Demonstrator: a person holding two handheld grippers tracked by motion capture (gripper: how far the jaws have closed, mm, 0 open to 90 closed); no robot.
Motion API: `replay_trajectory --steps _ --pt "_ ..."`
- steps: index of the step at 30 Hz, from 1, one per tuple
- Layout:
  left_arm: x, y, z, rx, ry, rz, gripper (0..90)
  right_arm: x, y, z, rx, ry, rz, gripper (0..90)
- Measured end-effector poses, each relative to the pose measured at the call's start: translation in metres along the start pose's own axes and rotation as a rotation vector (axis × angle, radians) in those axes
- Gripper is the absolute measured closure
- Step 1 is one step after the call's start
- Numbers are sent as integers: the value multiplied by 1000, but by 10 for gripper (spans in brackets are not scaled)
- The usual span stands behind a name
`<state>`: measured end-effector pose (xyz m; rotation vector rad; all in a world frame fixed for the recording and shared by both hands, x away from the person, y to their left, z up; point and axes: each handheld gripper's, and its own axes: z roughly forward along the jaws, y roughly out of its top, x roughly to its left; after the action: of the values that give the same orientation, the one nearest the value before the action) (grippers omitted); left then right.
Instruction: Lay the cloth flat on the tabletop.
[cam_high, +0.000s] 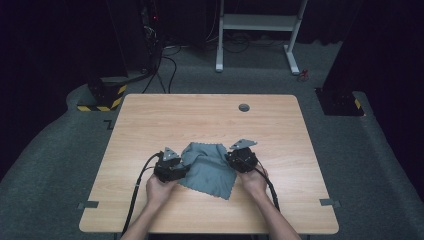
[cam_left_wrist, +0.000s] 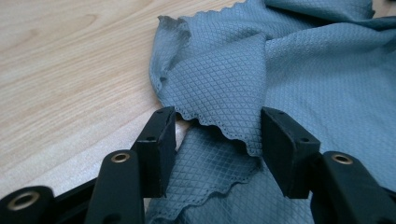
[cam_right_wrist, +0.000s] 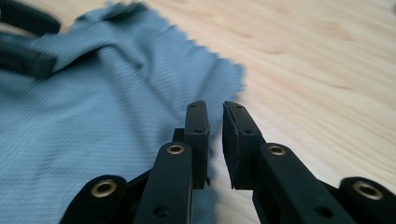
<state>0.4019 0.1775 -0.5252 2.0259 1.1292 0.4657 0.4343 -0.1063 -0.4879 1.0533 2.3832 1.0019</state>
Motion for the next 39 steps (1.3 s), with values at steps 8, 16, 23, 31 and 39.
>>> replay_trajectory --steps 8,16,23,31,39 --pt "-5 -1 2 3 29 33 389 -12 4 15 19 24 141 693" --pt "-5 -1 2 3 28 32 381 -12 8 30 42 79 200 887" --pt "-6 -1 2 5 28 34 383 -22 11 8 -23 -12 161 896" --pt "-7 0 2 3 11 27 381 -44 2 13 78 -153 118 892" --pt "4 11 -1 12 2 -17 419 -41 -10 8 24 -131 139 773"
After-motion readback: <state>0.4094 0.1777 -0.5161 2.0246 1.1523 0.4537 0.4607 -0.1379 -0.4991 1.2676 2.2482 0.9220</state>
